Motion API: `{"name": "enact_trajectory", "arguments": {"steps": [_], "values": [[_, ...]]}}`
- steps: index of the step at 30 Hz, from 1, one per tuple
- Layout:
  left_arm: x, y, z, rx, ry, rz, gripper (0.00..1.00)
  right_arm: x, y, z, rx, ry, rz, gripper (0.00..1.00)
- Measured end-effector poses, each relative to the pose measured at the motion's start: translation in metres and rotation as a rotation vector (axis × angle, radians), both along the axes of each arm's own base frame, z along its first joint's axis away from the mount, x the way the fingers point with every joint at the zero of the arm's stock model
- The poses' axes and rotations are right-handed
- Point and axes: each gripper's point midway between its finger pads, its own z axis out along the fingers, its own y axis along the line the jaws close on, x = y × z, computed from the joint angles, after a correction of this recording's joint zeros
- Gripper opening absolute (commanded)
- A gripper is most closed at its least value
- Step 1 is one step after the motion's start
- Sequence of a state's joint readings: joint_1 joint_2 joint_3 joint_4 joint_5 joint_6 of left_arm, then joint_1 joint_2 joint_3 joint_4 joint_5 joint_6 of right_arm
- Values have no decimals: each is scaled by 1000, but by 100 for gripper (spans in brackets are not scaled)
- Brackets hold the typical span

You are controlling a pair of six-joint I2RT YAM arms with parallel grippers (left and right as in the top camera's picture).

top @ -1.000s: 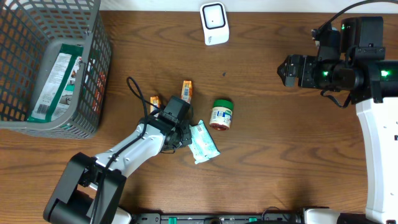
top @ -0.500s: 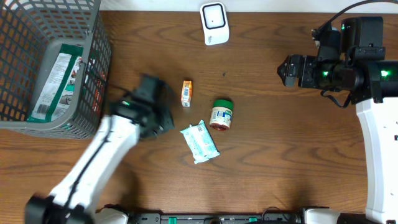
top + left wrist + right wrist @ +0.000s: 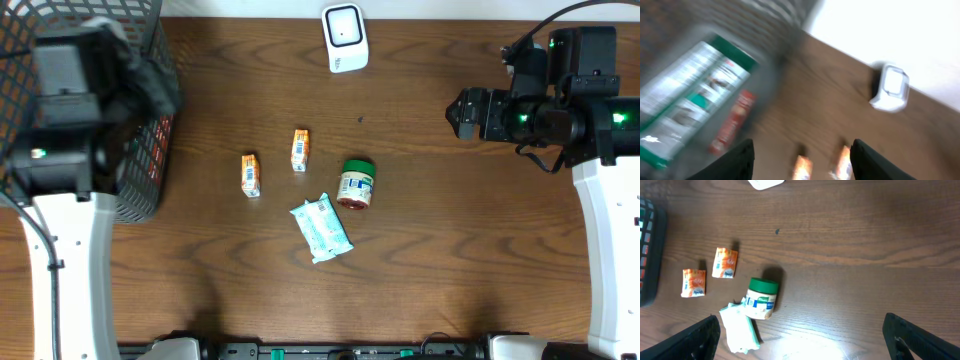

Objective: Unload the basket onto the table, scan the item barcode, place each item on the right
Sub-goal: 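Open the left gripper and move it back over the basket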

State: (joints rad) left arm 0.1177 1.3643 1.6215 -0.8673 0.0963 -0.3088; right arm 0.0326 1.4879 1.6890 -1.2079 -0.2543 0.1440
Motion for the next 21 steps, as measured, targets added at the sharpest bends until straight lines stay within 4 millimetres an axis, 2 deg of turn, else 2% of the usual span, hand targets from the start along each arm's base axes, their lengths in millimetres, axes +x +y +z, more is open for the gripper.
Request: {"name": "enact_trajectory", "arguments": {"steps": [4, 8, 15, 21], "values": [[0, 45, -2, 35, 2, 109, 68, 0, 0, 0, 0, 0, 0, 99], [0, 75, -16, 56, 45, 162, 69, 0, 0, 0, 0, 0, 0, 99], [12, 118, -69, 86, 193, 180, 78, 0, 0, 0, 0, 0, 0, 99], [20, 136, -127, 82, 345, 117, 82, 0, 0, 0, 0, 0, 0, 99]]}}
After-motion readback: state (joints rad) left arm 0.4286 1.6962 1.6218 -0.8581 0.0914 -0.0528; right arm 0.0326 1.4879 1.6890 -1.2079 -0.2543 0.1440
